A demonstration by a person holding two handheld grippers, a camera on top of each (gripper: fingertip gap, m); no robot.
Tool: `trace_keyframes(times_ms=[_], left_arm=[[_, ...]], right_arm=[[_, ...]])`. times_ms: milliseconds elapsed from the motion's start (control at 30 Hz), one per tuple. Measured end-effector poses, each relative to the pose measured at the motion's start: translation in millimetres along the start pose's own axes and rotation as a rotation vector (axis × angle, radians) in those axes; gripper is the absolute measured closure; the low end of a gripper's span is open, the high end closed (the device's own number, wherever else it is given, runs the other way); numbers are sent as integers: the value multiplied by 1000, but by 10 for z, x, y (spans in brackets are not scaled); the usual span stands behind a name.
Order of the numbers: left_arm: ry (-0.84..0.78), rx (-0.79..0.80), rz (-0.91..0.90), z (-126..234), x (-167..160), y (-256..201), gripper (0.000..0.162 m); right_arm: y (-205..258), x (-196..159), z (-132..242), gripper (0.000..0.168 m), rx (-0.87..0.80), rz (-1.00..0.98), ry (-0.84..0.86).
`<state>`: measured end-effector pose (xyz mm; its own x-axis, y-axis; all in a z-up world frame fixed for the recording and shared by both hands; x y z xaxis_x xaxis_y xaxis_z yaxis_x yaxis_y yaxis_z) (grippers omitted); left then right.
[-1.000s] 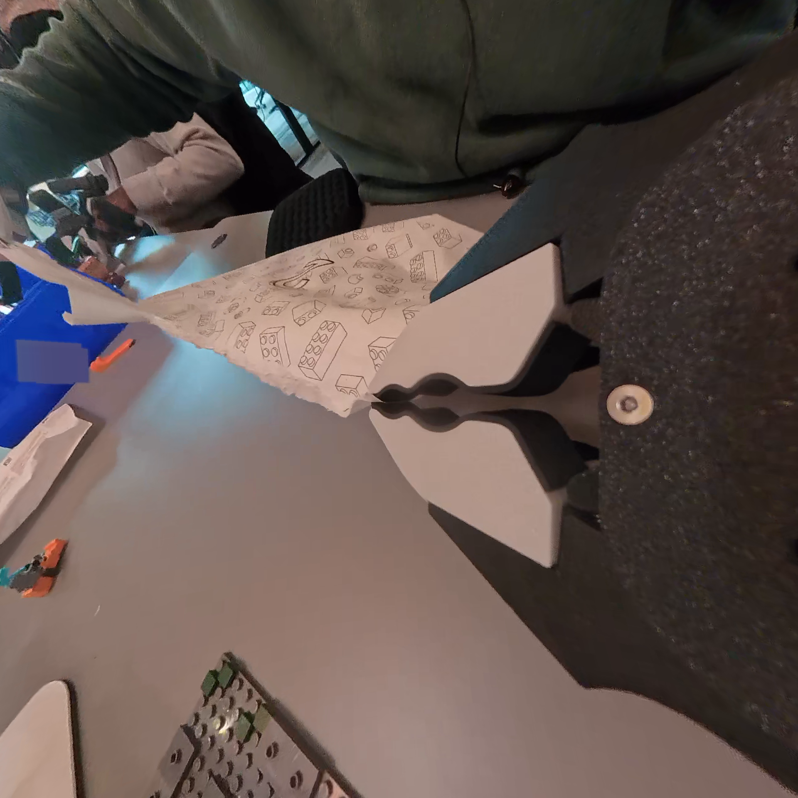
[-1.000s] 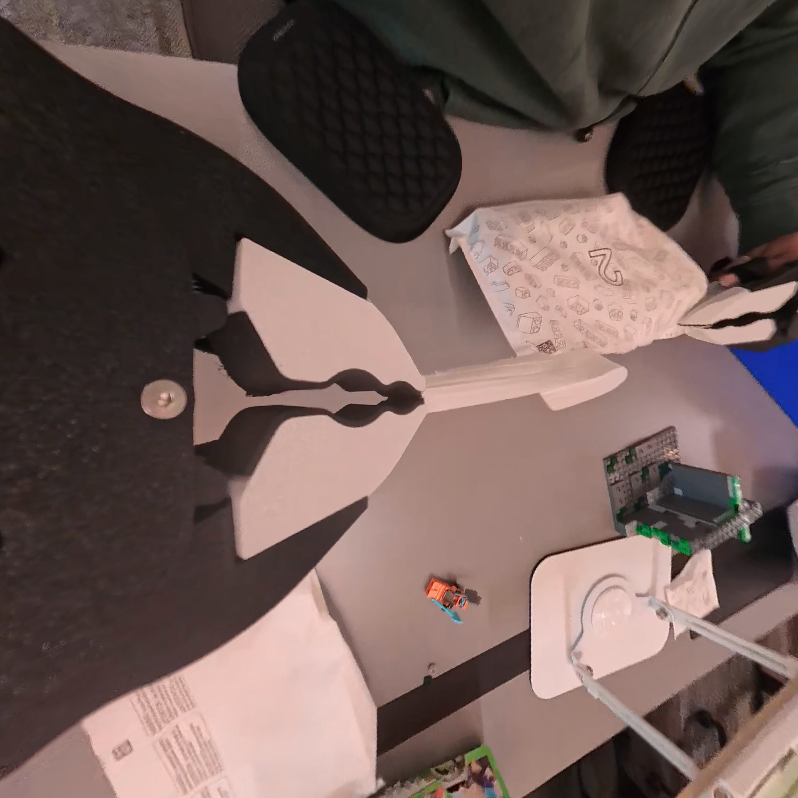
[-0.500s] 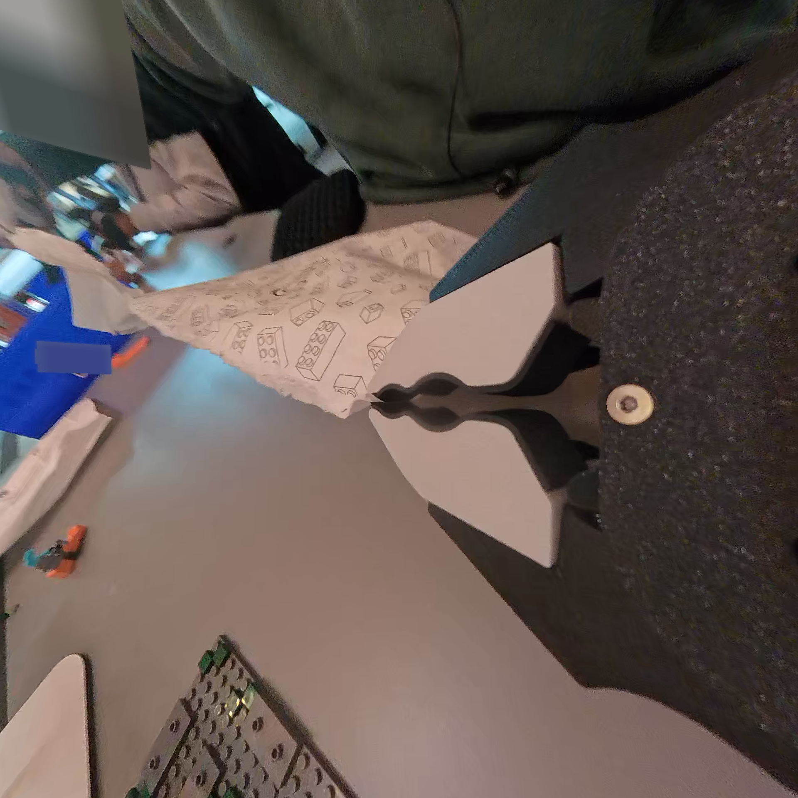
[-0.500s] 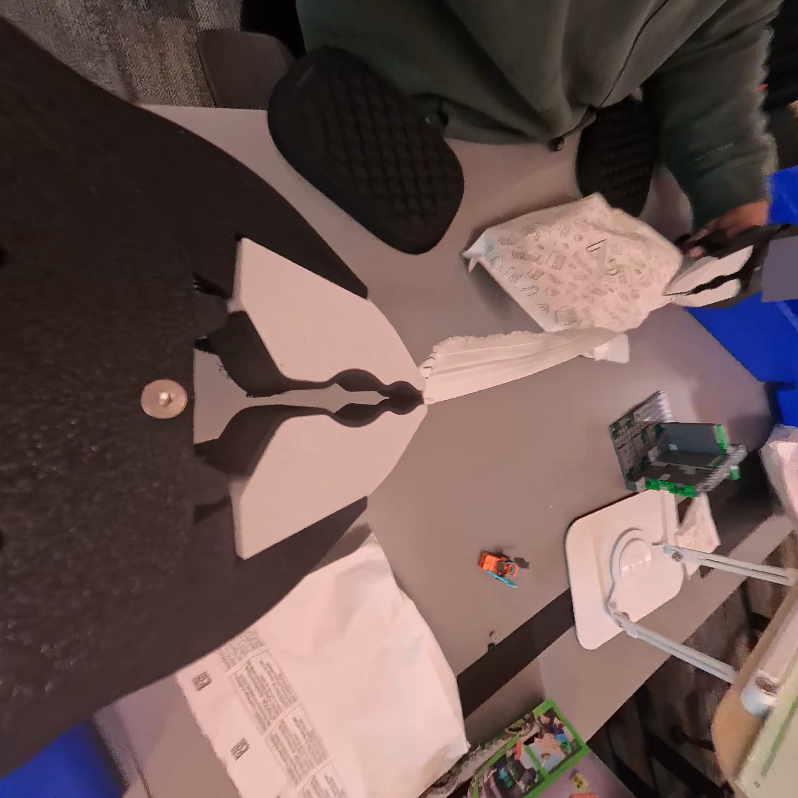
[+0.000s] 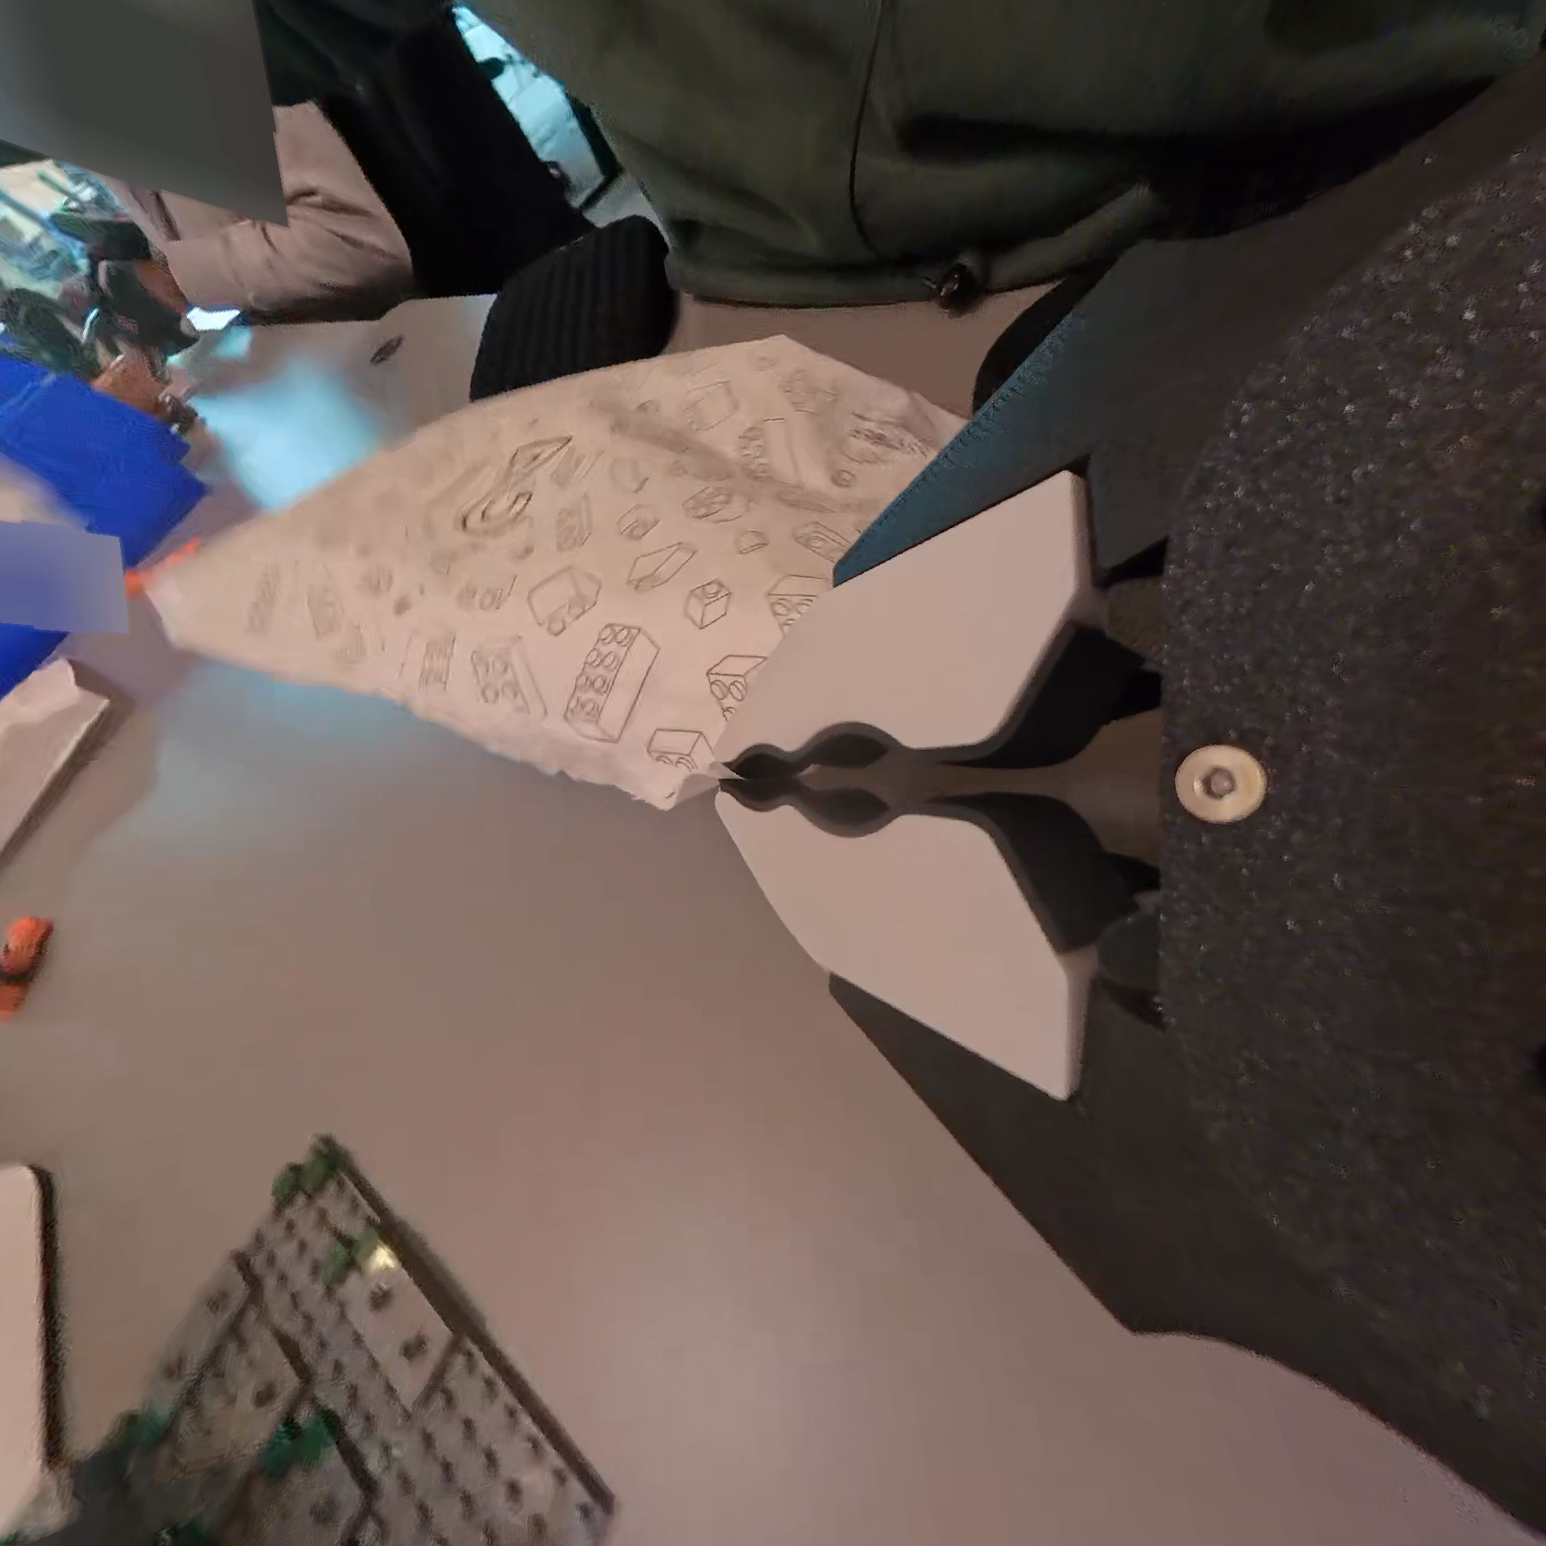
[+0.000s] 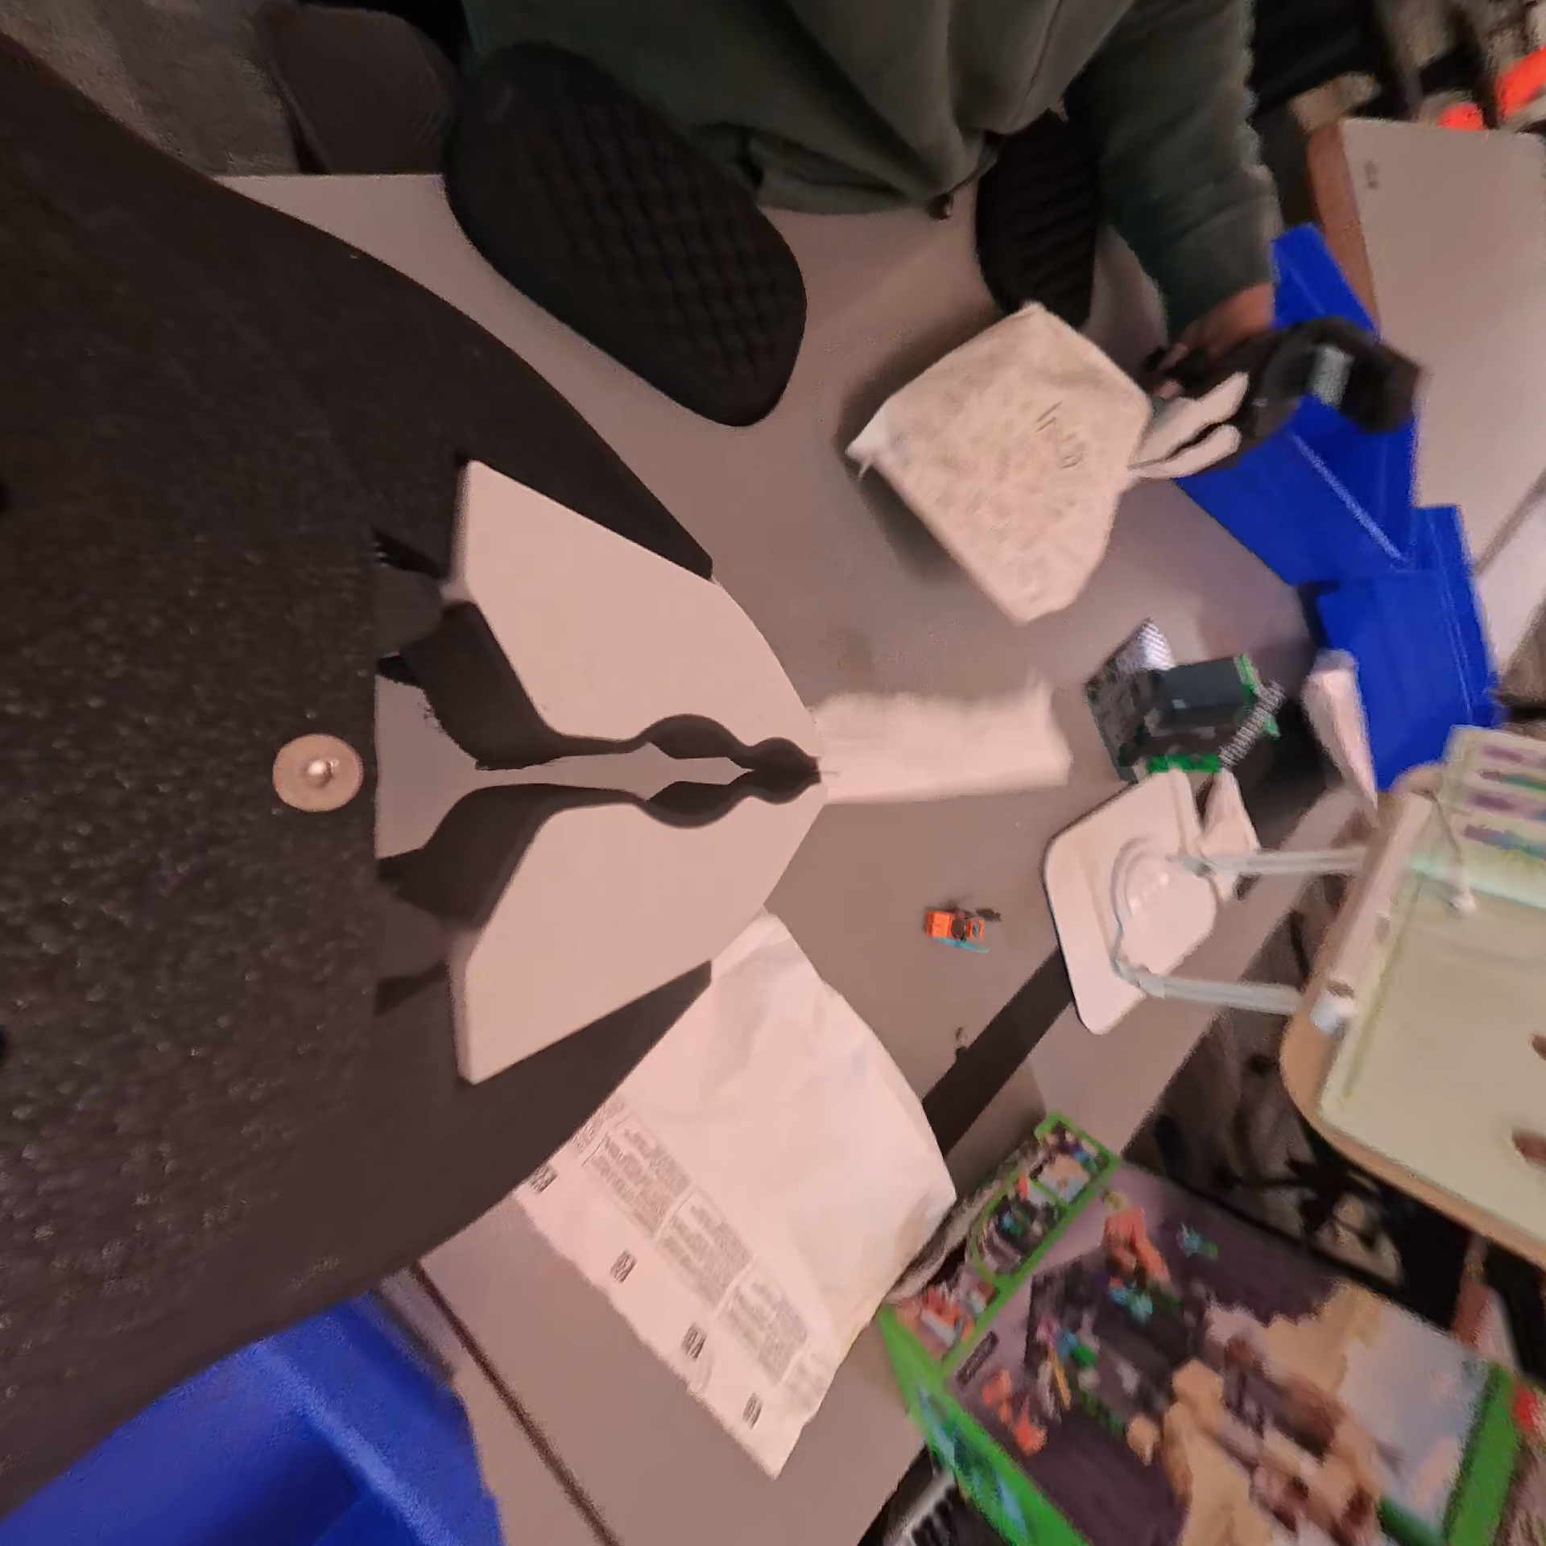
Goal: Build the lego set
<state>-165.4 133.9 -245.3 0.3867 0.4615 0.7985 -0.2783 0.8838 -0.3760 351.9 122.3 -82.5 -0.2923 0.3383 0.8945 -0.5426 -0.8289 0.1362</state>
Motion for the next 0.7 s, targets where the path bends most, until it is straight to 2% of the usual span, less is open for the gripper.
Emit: trace_keyframes(times_ms=[133,367,567,700], left_arm=[[-4,6,25,104,-106,-28,162],[-19,106,-33,112,40,24,161],[-64,235,-127,233,292,16,136],[-98,379,-239,350,541,-11,129]], right_arm=[[-87,-4,255,168,-73,-21,-37],[-93,45,63,168,-117,13,-6],[-77,247,-137,168,-149,47,-42],[103,485,-310,168,-106,86,-103]])
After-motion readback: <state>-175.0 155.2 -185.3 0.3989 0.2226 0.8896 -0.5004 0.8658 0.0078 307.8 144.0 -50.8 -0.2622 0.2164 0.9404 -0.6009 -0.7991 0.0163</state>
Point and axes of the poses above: each gripper's, where its closed fingertips meet, z back along the fingers, x out of its top, y = z × x across the jaws, the point moved 2 cm from there along z, back along the fingers, and after that the axes turned 6 degrees about -z, right-handed, at the moved point
